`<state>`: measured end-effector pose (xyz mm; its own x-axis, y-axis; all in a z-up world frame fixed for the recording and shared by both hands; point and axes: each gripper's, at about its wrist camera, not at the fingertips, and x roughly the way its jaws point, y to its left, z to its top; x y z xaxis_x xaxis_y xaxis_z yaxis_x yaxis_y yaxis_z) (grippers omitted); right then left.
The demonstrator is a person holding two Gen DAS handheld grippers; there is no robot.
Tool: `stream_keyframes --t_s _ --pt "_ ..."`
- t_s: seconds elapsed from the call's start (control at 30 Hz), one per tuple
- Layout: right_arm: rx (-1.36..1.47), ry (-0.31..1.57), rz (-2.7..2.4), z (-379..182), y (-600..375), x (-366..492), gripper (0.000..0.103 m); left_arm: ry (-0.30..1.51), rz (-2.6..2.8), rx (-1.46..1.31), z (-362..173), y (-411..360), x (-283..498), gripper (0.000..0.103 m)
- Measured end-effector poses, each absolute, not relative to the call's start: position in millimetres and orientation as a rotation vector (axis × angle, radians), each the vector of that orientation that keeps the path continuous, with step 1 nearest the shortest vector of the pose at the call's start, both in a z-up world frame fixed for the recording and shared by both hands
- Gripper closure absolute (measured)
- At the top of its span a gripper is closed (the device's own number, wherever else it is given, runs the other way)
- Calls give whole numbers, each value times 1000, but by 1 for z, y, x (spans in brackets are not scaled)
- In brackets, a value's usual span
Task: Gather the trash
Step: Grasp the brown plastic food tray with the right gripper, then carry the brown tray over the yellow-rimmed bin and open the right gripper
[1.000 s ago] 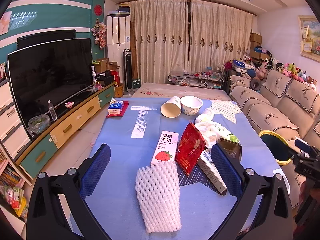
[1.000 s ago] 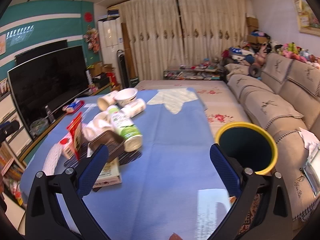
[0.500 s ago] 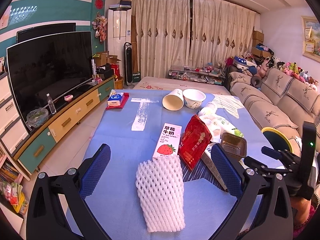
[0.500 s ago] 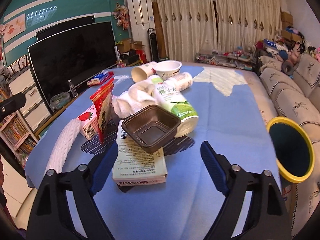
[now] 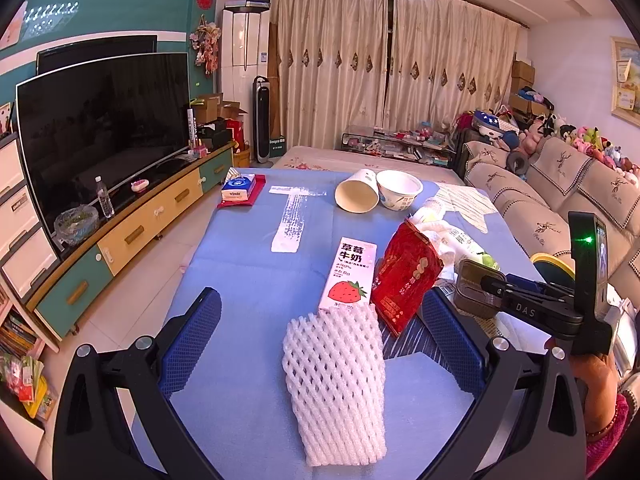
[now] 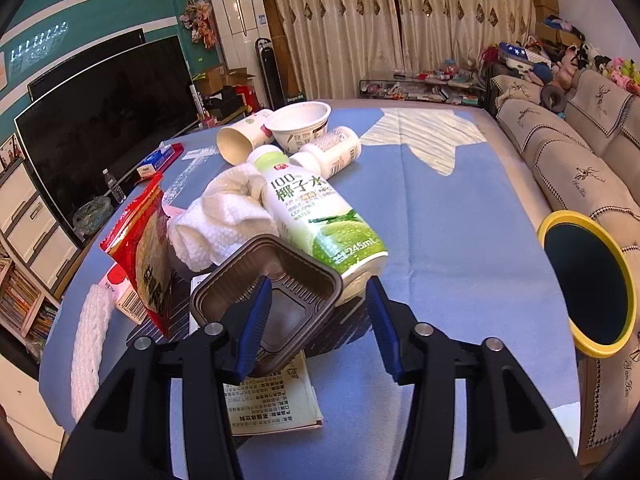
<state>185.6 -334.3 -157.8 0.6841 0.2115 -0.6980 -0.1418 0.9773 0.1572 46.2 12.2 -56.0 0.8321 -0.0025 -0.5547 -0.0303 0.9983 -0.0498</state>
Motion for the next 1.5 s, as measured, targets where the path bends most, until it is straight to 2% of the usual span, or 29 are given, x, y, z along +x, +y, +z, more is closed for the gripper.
stream_keyframes --t_s 0.1,0.17,0.23,0.6,0.93,1.2,1.5 --pt "106 799 213 -160 -335 186 70 589 20 -64 -58 15 49 4" --pt "114 800 222 -161 -337 185 86 591 22 -67 -58 16 48 4" --pt "128 795 232 -160 -340 182 98 593 21 -69 -59 16 50 4" --pt "166 680 190 -132 -374 157 99 596 6 -49 -59 5 54 4" --pt "253 611 -104 -119 -499 175 99 598 -22 -49 -59 -12 64 4" --pt "312 672 -352 -152 -599 206 99 627 -52 -24 -66 -38 80 4" --pt "375 783 -469 -205 -648 246 99 651 -81 13 -72 -67 95 4"
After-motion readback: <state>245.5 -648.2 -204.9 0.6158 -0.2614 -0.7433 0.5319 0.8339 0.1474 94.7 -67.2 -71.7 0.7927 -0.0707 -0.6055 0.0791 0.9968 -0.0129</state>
